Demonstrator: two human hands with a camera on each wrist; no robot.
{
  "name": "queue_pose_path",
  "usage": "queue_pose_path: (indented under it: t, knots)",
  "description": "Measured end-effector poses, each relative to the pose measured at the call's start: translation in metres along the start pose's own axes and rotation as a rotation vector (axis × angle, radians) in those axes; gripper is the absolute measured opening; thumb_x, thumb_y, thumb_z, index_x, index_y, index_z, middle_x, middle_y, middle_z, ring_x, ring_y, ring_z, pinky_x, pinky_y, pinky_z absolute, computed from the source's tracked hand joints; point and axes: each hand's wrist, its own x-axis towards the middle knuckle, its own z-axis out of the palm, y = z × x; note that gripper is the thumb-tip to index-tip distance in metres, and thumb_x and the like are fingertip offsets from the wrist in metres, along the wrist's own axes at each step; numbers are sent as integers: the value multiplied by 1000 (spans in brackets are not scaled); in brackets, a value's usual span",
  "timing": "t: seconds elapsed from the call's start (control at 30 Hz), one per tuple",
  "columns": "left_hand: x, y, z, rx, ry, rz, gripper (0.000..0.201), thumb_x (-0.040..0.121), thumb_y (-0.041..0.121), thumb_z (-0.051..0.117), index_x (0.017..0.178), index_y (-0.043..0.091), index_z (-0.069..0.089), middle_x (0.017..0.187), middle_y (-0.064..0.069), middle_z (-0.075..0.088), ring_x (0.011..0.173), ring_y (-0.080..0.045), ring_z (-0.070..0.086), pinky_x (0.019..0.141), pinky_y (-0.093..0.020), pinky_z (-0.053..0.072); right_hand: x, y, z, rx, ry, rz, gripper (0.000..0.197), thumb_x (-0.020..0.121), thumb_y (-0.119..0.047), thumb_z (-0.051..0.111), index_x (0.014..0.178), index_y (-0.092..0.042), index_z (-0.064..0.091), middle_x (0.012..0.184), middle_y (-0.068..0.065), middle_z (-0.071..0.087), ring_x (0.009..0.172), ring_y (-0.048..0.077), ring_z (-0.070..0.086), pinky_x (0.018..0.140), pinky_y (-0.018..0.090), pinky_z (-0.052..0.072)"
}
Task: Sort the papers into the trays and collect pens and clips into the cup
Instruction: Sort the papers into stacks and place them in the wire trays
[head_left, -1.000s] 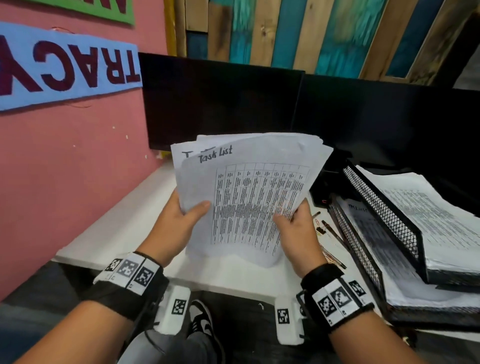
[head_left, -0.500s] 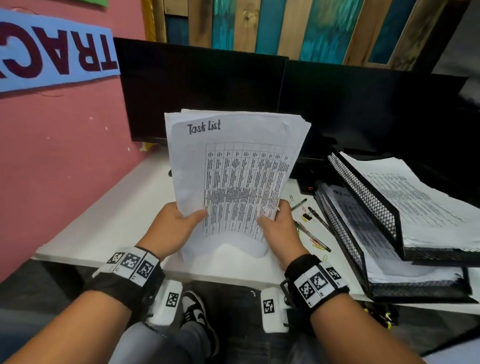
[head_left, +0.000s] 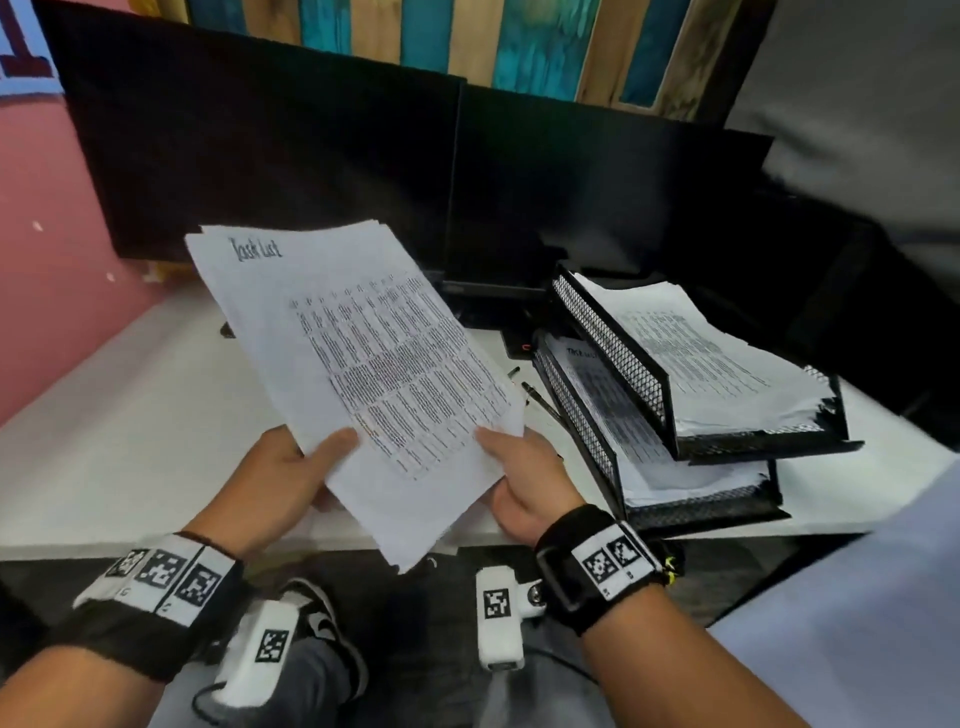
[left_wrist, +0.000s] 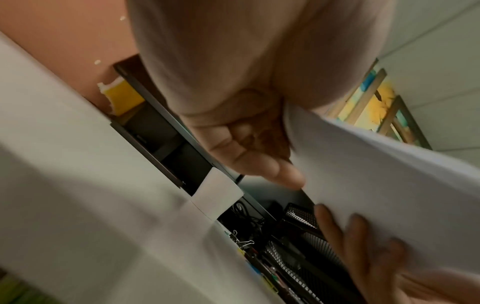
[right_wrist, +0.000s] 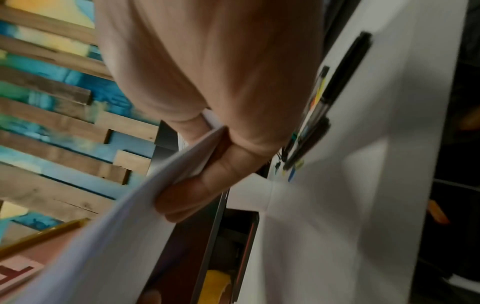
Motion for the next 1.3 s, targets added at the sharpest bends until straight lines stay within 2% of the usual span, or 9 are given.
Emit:
queue_pose_path:
  t: [0.13, 0.23, 0.4, 0.5, 0.63, 0.77, 1.0, 1.1, 1.3]
  knots:
    - [5, -11, -8, -26, -11, -10, 21, 104, 21, 60, 98, 6, 74, 79, -9, 79, 55, -18, 67, 54, -18, 55, -12, -7, -52, -15, 84, -17, 31, 104, -1, 55, 135, -3, 61, 124, 23, 74, 122, 41, 67, 106, 59, 53]
    - [7, -24, -22, 43, -10, -9, 15, 103, 16, 61, 104, 16, 75, 88, -2, 82, 62, -19, 71, 65, -24, 58, -28, -15, -100, 46, 129, -36, 34, 104, 1, 51, 137, 0, 59, 127, 25, 72, 124, 42, 66, 107, 57, 52]
    - [15, -48, -46, 82, 44, -21, 16, 104, 16, 60, 106, 19, 75, 89, 6, 82, 80, -32, 75, 82, -44, 58, -56, -29, -182, 178, 276, -25, 38, 102, -1, 50, 137, 11, 57, 126, 29, 71, 112, 37, 73, 84, 49, 64]
    - [22, -59, -52, 60, 94, -21, 16, 104, 16, 60, 105, 18, 76, 88, 7, 81, 82, -35, 75, 84, -49, 58, -70, -38, -218, 178, 387, -22, 38, 100, -5, 55, 133, 13, 53, 88, 21, 78, 56, 25, 75, 47, 30, 61]
    - [29, -71, -50, -10, 151, -13, 17, 105, 18, 58, 107, 20, 75, 89, 3, 80, 79, -37, 71, 79, -46, 55, -75, -49, -244, 173, 464, -70, 76, 43, -15, 100, 102, -7, 52, 57, 9, 44, 26, 8, 32, 24, 18, 25]
    - [39, -95, -52, -58, 194, -37, 19, 106, 29, 57, 114, 28, 75, 95, 1, 80, 73, -35, 64, 68, -40, 50, -64, -63, -243, 143, 543, -27, 29, 103, -11, 54, 84, -20, 34, 39, -3, 24, 25, 9, 22, 26, 20, 16]
    - [51, -127, -68, -45, 182, -67, 27, 108, 29, 52, 130, 29, 68, 94, -1, 79, 63, -30, 55, 50, -21, 49, -29, -76, -228, 42, 607, -78, 19, 102, -1, 58, 88, -9, 48, 43, 2, 47, 30, 8, 39, 30, 16, 30]
    - [43, -116, -63, 9, 149, -16, 18, 106, 28, 55, 118, 28, 69, 95, -7, 71, 75, -26, 60, 44, -14, 50, -23, -75, -223, 87, 655, -188, 15, 99, 6, 59, 100, -5, 50, 55, 10, 58, 34, 8, 54, 34, 17, 44]
    - [40, -109, -55, -26, 154, -9, 15, 106, 25, 55, 112, 30, 68, 98, -13, 68, 79, -25, 61, 44, -9, 48, -32, -53, -210, 118, 768, -415, 28, 100, 8, 56, 115, -14, 47, 74, 8, 52, 42, 9, 53, 41, 21, 48]
